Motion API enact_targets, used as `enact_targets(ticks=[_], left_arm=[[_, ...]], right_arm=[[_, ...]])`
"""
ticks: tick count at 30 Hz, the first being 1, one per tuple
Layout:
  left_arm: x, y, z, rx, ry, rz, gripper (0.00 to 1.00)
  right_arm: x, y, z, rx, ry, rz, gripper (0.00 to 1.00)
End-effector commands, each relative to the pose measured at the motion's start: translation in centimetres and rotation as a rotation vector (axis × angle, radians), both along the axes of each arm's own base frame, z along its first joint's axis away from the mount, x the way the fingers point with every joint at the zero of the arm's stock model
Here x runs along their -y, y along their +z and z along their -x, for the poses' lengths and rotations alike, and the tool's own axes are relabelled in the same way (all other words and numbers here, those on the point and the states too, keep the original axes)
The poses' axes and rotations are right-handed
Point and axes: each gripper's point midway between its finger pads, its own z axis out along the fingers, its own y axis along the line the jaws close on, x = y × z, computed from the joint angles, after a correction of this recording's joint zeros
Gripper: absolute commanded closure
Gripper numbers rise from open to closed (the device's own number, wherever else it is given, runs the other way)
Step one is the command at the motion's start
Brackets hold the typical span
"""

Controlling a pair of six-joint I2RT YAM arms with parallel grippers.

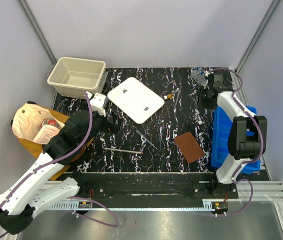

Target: Organize the chemistry lab equipment

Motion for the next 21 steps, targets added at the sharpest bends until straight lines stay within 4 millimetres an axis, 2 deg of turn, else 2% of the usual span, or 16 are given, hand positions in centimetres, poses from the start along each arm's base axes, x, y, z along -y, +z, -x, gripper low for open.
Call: enact_targets(ticks=[1,9,17,21], left_arm=[[-0.4,1.4,-0.7,0.055,0.032,0.021,0.01],[-0.3,1.3,-0.7,0.051,0.029,0.019,0.01],[-0.3,1.3,-0.6,0.052,0.029,0.02,0.01],[-0.3,1.2,-0.6,0.051,0.028,0.02,0.01]], right_arm=[[0.0,-1.3,1.7,-0.059,0.017,0.006,0.44],[0.0,-4.0,2.5,-0.147,0.051,0.051,0.44],[0.7,-6.2,2.1,-0.204,0.055,0.144,0.44],[0.9,-7.4,2.5,-0.244,0.058,0.181,0.47]])
